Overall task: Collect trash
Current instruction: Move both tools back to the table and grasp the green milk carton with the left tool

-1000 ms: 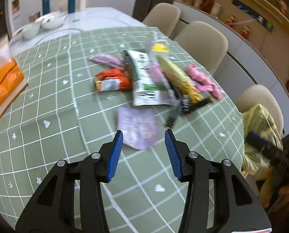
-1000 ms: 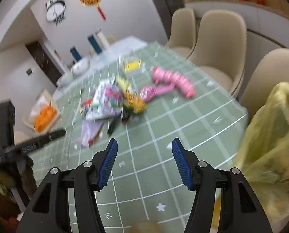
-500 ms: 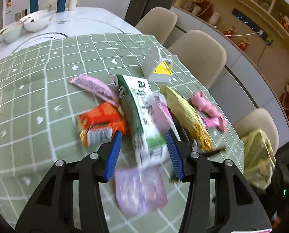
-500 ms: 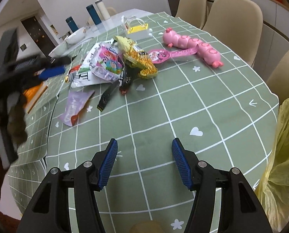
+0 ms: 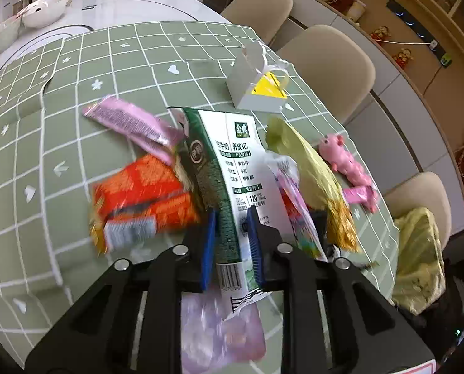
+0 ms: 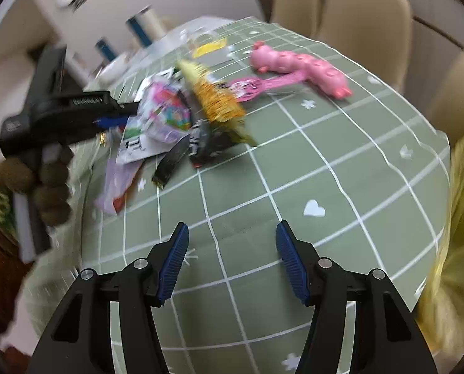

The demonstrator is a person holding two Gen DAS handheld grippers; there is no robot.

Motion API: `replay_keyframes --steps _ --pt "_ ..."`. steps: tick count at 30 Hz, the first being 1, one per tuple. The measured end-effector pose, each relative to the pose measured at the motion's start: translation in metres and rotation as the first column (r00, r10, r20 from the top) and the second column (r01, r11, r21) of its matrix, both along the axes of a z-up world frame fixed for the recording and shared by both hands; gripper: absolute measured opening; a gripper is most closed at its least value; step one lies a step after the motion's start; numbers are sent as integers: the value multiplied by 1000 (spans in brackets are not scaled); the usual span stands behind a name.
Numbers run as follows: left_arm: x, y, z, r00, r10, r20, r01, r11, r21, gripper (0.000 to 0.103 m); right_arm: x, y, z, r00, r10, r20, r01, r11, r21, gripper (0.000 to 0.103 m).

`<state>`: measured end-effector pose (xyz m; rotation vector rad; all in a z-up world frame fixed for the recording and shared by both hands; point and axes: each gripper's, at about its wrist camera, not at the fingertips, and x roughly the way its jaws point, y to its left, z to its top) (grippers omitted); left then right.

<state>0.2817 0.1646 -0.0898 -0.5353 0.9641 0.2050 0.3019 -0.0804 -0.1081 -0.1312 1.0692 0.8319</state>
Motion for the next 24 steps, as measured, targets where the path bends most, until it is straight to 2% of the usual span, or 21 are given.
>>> replay_keyframes --steps 2,3,9,13,16,17,19,21,23,24 --pt "-14 -2 5 1000 -12 8 12 1000 -9 17 -5 8 2 997 11 78 -5 998 -70 55" --pt "-20 -3 7 1000 -15 10 15 1000 -3 17 -5 8 3 995 13 98 -7 998 -67 55" --pt "-60 -11 15 998 -59 -16 59 998 -2 17 5 15 26 987 2 158 -10 999 49 55" --pt "-77 -11 13 999 -37 -40 38 999 29 17 16 42 34 977 49 210 -58 997 41 55" --pt "-84 -6 10 999 -11 -44 11 1000 -4 17 29 60 27 982 71 176 -79 996 43 53" --pt "-86 -7 11 999 -2 -45 1 1000 -3 19 36 66 22 985 78 152 -85 996 38 48" --pt "-87 -9 13 999 -3 -37 3 1000 1 26 43 72 13 990 87 115 -89 996 13 43" --pt "-86 -11 16 1000 -14 -6 14 1000 -10 34 43 72 7 991 100 92 -99 995 -11 31" --pt "-82 -14 20 999 -24 42 25 1000 -13 43 35 64 5 989 113 91 -111 994 -18 25" --pt "-77 -15 21 998 -28 59 28 1000 1 44 29 58 6 989 113 97 -111 994 -23 24"
